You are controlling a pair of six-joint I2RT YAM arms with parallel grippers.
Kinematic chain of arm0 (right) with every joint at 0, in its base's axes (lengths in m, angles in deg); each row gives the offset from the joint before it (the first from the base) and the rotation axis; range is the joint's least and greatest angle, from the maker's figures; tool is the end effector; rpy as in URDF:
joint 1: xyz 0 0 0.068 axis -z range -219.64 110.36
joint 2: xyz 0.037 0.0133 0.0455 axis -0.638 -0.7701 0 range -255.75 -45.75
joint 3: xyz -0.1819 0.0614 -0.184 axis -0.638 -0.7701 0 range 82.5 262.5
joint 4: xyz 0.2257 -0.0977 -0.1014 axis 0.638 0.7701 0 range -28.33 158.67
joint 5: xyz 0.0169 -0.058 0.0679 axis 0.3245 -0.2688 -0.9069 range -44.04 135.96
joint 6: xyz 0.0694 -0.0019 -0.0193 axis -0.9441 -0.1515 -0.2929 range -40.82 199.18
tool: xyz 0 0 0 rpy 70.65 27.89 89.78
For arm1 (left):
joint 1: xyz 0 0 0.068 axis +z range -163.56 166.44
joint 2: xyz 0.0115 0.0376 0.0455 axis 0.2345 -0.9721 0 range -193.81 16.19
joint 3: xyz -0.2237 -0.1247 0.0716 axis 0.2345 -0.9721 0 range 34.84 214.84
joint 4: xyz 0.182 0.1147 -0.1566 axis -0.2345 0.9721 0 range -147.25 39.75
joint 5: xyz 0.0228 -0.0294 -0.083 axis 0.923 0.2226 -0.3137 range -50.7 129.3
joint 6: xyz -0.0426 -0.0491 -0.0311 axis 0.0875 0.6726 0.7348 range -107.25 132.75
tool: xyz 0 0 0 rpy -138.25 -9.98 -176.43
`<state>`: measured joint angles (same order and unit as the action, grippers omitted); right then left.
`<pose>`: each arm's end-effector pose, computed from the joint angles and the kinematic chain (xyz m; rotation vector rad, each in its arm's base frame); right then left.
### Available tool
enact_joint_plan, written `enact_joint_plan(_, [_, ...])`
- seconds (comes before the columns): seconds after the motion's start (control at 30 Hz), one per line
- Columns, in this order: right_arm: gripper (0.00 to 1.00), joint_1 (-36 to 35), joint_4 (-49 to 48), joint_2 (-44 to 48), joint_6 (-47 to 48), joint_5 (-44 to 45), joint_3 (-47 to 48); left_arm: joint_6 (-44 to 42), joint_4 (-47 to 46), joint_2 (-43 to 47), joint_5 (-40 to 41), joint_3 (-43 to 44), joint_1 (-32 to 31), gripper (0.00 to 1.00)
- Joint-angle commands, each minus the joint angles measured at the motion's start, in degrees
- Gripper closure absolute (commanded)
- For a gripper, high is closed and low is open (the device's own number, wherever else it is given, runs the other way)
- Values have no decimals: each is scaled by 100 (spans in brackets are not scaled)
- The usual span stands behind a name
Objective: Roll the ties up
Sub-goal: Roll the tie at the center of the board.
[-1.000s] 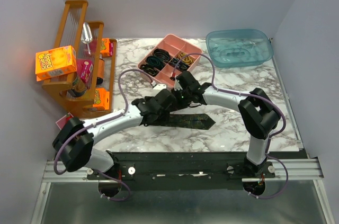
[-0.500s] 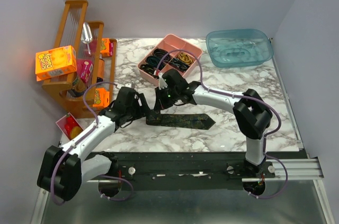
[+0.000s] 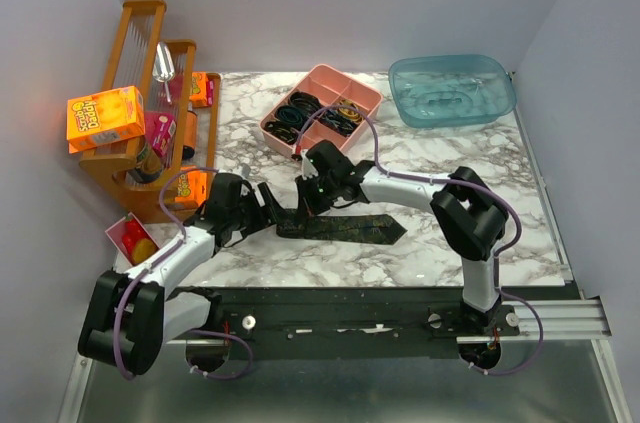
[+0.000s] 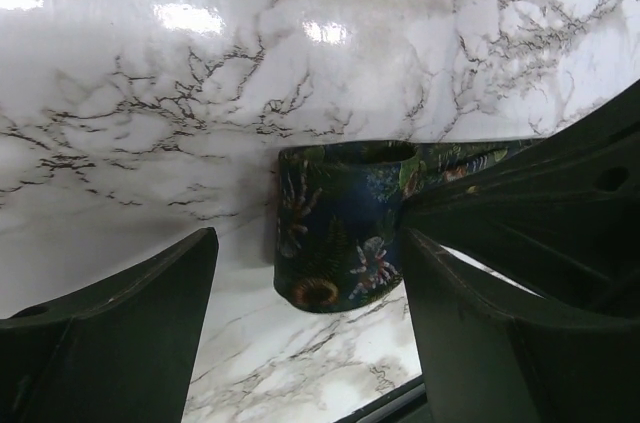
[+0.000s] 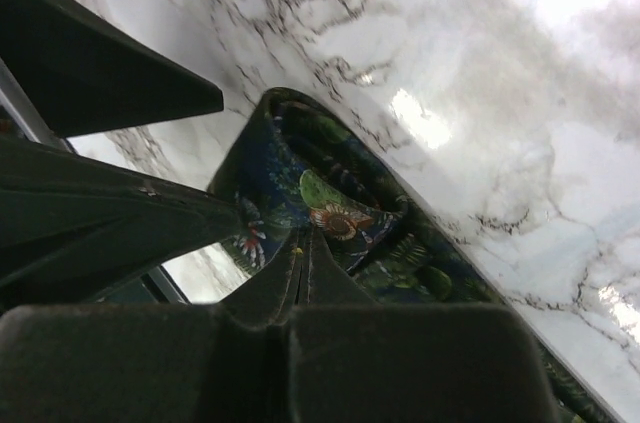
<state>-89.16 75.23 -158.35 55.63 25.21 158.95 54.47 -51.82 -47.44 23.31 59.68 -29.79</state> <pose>0.2695 0.3481 0.1528 -0.7606 2.5150 0.9582 0.2186 -0.0807 0.1423 -0.3992 2.4242 -0.8029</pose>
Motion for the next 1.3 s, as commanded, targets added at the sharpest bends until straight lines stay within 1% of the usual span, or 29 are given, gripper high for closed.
enact_joint_plan(0.0, [99, -32, 24, 106, -70, 71, -252, 65, -517, -228, -440, -181, 32, 17])
enact_joint_plan(0.03, [99, -32, -2, 106, -88, 71, -288, 91, -726, -254, -466, -207, 32, 17])
enact_joint_plan(0.33, [99, -49, -108, 159, -211, 124, -464, 276, -1281, -334, -809, -576, 32, 21])
enact_joint_plan(0.5, [99, -49, -100, 317, -185, 255, -481, 276, -1176, -71, -704, -630, 41, 21])
enact_joint_plan(0.63, [99, -49, -82, 659, -194, 440, -525, 206, -922, 18, -651, -559, 32, 21])
enact_joint_plan(0.77, [94, -6, -64, 1116, -290, 870, -727, 118, -781, 71, -511, -542, 32, 21])
enact_joint_plan(0.83, [92, 73, -91, 1405, -378, 1003, -998, 100, -780, 71, -484, -524, 32, 21])
enact_joint_plan(0.87, [89, 161, -99, 1503, -404, 1038, -1113, 91, -780, 62, -484, -507, 41, 21])
enact_joint_plan(0.9, [81, 214, -125, 1591, -413, 1134, -1236, 65, -772, 62, -475, -489, 32, 21])
enact_joint_plan(0.93, [77, 258, -161, 1713, -431, 1178, -1368, 48, -728, 62, -449, -472, 32, 20])
enact_joint_plan(0.97, [65, 380, -178, 1915, -431, 1222, -1674, 13, -719, 62, -423, -445, 41, 20])
enact_joint_plan(1.1, [42, 837, -240, 2487, -448, 1424, -2483, -23, -684, 141, -414, -392, 41, 19])
enact_joint_plan(1.13, [41, 943, -275, 2610, -466, 1434, -2668, -23, -675, 150, -449, -384, 41, 19])
enact_joint_plan(1.17, [34, 1179, -293, 2742, -484, 1451, -2818, -32, -666, 158, -449, -366, 41, 19])
enact_joint_plan(1.23, [32, 1409, -293, 3076, -484, 1547, -3257, -58, -649, 220, -458, -348, 41, 18])
enact_joint_plan(1.27, [26, 1610, -293, 3181, -475, 1626, -3398, -67, -640, 237, -458, -340, 41, 18])
